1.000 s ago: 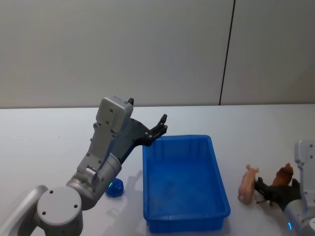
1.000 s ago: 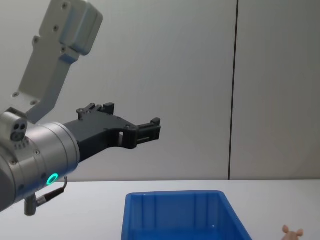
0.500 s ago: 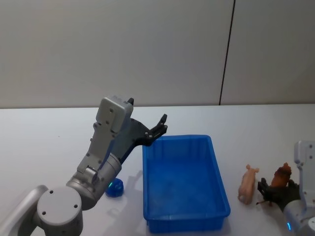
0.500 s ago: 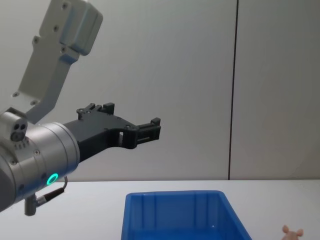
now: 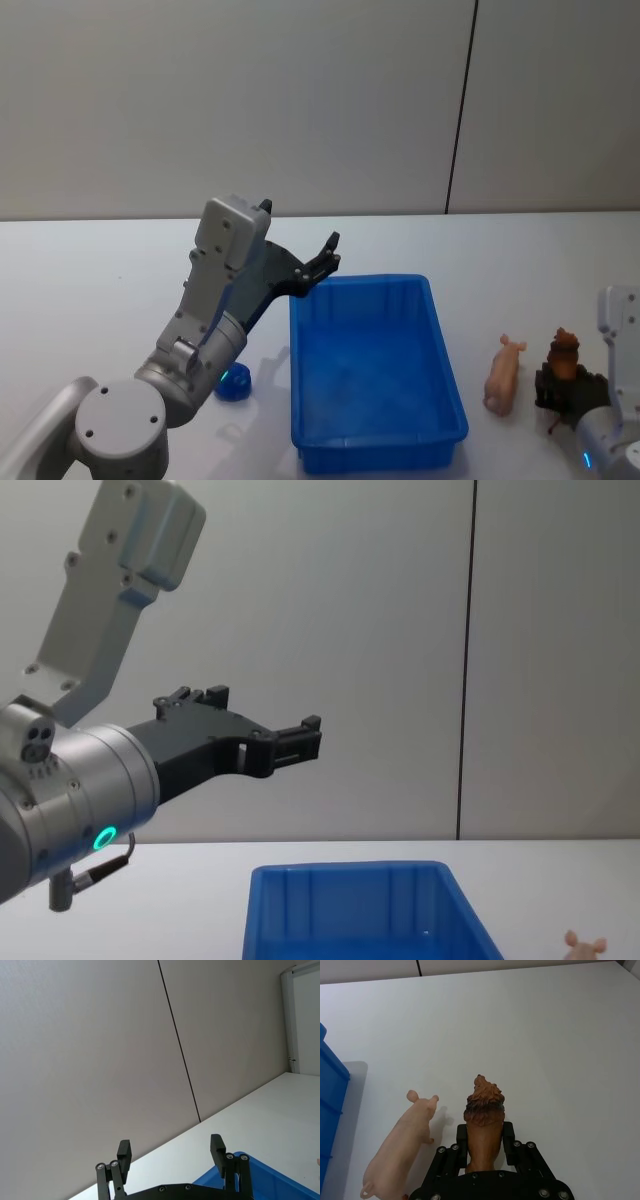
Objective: Pick up the two dolls from the table and place them into the box.
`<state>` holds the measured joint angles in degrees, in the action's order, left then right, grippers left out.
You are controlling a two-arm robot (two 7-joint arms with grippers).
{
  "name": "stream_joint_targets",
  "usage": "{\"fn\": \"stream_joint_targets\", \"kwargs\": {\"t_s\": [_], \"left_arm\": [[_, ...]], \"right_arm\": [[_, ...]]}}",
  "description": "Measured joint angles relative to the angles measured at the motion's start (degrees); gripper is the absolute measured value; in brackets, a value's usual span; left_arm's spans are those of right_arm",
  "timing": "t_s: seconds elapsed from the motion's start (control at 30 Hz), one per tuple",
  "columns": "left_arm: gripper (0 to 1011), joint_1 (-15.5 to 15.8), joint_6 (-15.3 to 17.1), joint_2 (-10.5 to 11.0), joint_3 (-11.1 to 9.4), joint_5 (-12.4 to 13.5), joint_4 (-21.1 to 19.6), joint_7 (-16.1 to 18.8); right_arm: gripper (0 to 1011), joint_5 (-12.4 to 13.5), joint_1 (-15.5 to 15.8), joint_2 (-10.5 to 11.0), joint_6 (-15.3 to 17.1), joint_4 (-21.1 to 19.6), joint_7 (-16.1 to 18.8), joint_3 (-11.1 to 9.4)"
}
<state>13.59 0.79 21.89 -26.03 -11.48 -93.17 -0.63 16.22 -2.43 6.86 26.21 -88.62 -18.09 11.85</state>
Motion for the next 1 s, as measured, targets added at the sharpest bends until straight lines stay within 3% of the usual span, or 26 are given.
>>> {"fn": "stream_joint_targets", "kwargs": {"t_s": [0.27,0.7,1.0], "left_arm": [[1001,0.0,0.0,0.0,0.0,0.0,0.0,0.0],[1001,0.0,0.0,0.0,0.0,0.0,0.0,0.0],[1001,0.0,0.0,0.0,0.0,0.0,0.0,0.0]], "right_arm": [[394,-0.9,0.1,0.1,-1.6,-0.4,0.5,-0.2],[393,-4.8,0.3,0.7,-6.8,-3.1,2.2,-0.4],[393,-7.1,0.1,0.9,-10.3,-6.6,6.2,-0.2]]}}
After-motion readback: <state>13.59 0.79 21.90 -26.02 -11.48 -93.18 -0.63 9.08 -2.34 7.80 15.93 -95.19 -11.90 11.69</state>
